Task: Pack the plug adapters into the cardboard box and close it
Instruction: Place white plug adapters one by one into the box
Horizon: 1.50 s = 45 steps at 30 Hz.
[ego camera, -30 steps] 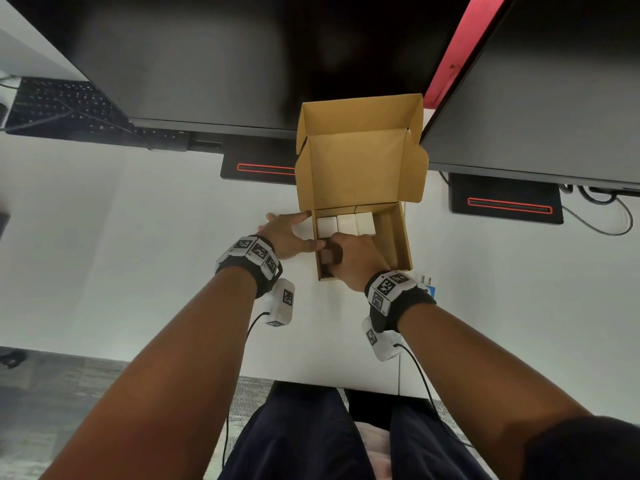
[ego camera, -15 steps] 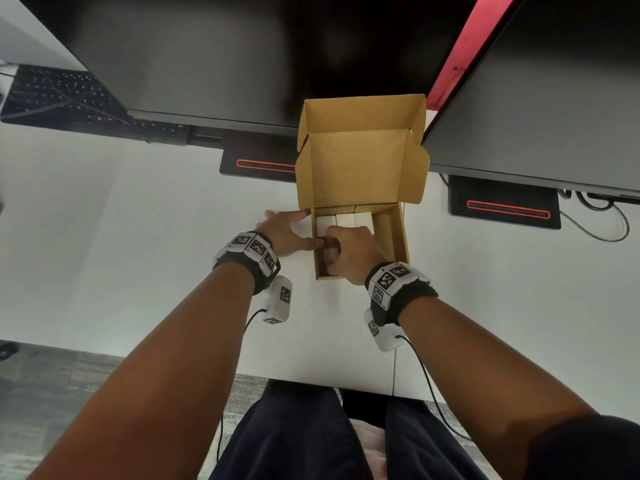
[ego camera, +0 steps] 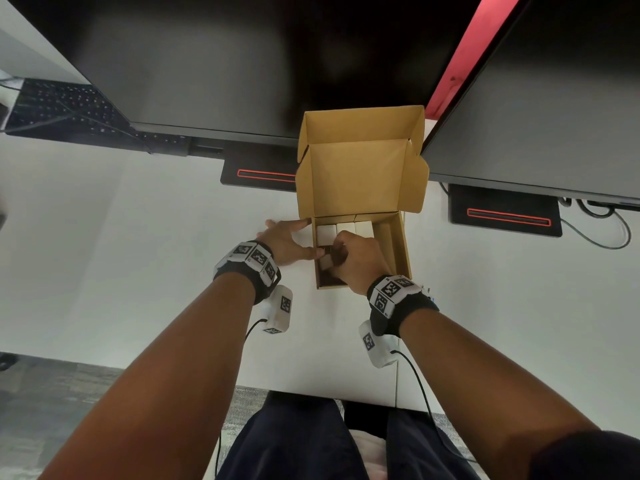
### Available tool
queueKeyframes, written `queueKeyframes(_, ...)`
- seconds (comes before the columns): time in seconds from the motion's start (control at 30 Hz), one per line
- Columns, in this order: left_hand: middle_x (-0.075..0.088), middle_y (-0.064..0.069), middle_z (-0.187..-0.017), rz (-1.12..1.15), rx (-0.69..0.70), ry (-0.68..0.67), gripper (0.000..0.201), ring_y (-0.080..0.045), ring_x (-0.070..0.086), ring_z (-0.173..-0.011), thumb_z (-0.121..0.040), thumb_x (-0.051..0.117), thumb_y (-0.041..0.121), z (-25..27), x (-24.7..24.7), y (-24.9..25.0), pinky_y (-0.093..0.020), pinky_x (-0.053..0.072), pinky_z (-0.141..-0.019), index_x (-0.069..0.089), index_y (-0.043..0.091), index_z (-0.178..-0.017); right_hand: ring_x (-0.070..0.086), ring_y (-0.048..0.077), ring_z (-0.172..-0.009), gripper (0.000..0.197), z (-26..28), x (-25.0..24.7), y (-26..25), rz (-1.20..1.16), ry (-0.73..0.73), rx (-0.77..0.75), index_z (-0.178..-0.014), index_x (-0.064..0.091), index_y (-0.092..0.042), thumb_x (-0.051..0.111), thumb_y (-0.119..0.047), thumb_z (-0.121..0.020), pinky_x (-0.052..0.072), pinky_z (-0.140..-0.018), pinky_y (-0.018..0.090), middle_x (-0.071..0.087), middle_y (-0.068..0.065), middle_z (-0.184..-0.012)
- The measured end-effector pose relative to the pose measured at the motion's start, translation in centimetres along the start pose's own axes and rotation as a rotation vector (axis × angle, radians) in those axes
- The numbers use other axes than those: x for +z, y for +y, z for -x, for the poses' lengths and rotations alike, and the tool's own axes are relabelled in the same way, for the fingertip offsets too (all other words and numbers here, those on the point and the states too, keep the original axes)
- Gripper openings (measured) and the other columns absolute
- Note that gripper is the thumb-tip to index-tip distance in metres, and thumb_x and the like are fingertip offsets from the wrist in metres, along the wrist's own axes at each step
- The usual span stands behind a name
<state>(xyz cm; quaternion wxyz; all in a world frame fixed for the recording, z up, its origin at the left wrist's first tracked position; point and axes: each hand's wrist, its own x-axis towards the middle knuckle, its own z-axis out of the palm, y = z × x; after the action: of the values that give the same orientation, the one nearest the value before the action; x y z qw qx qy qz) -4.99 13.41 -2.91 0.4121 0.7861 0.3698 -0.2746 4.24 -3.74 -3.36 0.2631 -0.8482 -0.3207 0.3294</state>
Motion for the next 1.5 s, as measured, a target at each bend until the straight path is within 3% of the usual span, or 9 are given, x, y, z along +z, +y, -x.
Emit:
queueKeyframes(0.2,0.024,-0.006,-0.174,0.032,-0.020,-0.027,0.108,-0.031,0.012,-0.163,-0.070,0.084,0.060,-0.8,-0.3,0.2,-0.056,0.022,-0.129,0.033,0.035,-0.161,0.059,0.004,-0.066,0.016,0.4,-1.4,0.3,-0.058,0.048,-0.023,-0.091,0.065,-0.014,0.076,-0.023,-0.083,0.041,-0.057,0.014,0.066,-0.005,-0.074)
queueKeyframes(0.33,0.023,-0.008,-0.174,-0.093,-0.078,-0.052,0.120,-0.036,0.012,-0.162,-0.055,0.085,0.063,-1.2,0.2,1.1,-0.060,0.023,-0.126,0.032,0.038,-0.159,0.055,0.002,-0.066,0.009,0.6,-2.2,0.7,0.025,-0.013,-0.055,-0.083,0.060,-0.024,0.067,-0.023,-0.089,0.041,-0.062,0.019,0.057,-0.013,-0.071)
queueKeyframes(0.43,0.023,-0.014,-0.173,-0.158,-0.091,-0.070,0.131,-0.041,0.010,-0.161,-0.040,0.081,0.067,-1.6,0.5,1.5,-0.062,0.025,-0.125,0.029,0.042,-0.158,0.061,0.014,-0.073,0.009,1.1,-1.9,0.4,0.121,-0.084,-0.104,-0.089,0.067,-0.014,0.061,-0.019,-0.093,0.050,-0.070,0.027,0.066,-0.004,-0.079)
queueKeyframes(0.63,0.019,-0.010,-0.175,-0.099,-0.115,-0.069,0.120,-0.033,0.002,-0.163,-0.047,0.074,0.072,-1.8,0.2,0.4,-0.057,0.022,-0.127,0.035,0.045,-0.157,0.069,0.027,-0.101,0.031,1.6,0.1,-0.3,0.112,-0.094,-0.114,-0.122,0.068,-0.014,0.067,-0.011,-0.090,0.057,-0.093,0.035,0.074,0.008,-0.112)
queueKeyframes(0.83,0.023,-0.001,-0.174,-0.037,-0.020,-0.069,0.107,-0.029,0.007,-0.163,-0.073,0.081,0.057,-0.8,-0.1,0.5,-0.056,0.013,-0.130,0.028,0.033,-0.163,0.071,0.029,-0.098,0.031,1.5,0.8,-0.2,0.157,-0.063,-0.086,-0.122,0.069,-0.014,0.064,-0.008,-0.092,0.059,-0.091,0.039,0.075,0.011,-0.108)
queueKeyframes(1.1,0.021,-0.003,-0.175,0.006,-0.017,-0.053,0.103,-0.029,0.009,-0.163,-0.077,0.083,0.054,-1.0,0.0,0.3,-0.055,0.021,-0.129,0.030,0.033,-0.163,0.070,0.028,-0.086,0.027,1.1,1.0,-0.6,0.154,-0.063,-0.060,-0.116,0.068,-0.024,0.065,-0.017,-0.090,0.063,-0.078,0.044,0.074,0.006,-0.097)
queueKeyframes(1.33,0.016,-0.011,-0.175,-0.062,-0.078,0.007,0.092,-0.034,-0.003,-0.163,-0.085,0.071,0.062,-1.9,0.6,1.0,-0.057,0.016,-0.129,0.031,0.032,-0.163,0.065,0.004,-0.073,0.008,3.9,-5.0,-0.1,-0.091,0.218,-0.100,-0.099,0.072,-0.017,0.067,-0.021,-0.093,0.054,-0.071,0.017,0.072,-0.006,-0.084)
queueKeyframes(1.43,0.019,-0.011,-0.174,-0.110,-0.069,0.012,0.098,-0.041,-0.010,-0.161,-0.084,0.072,0.063,-2.3,1.2,1.5,-0.062,0.012,-0.128,0.027,0.029,-0.164,0.062,0.012,-0.066,0.009,6.0,-8.2,3.5,-0.070,0.428,-0.056,-0.084,0.071,-0.017,0.068,-0.009,-0.085,0.055,-0.068,0.025,0.068,-0.002,-0.073)
queueKeyframes(1.5,0.014,-0.011,-0.176,-0.152,-0.095,-0.005,0.111,-0.044,-0.016,-0.160,-0.076,0.076,0.068,-2.8,1.6,1.3,-0.064,0.008,-0.128,0.023,0.030,-0.165,0.063,0.016,-0.072,0.008,7.2,-9.1,6.5,-0.010,0.368,0.081,-0.091,0.069,-0.018,0.070,-0.012,-0.086,0.058,-0.075,0.034,0.070,0.002,-0.084)
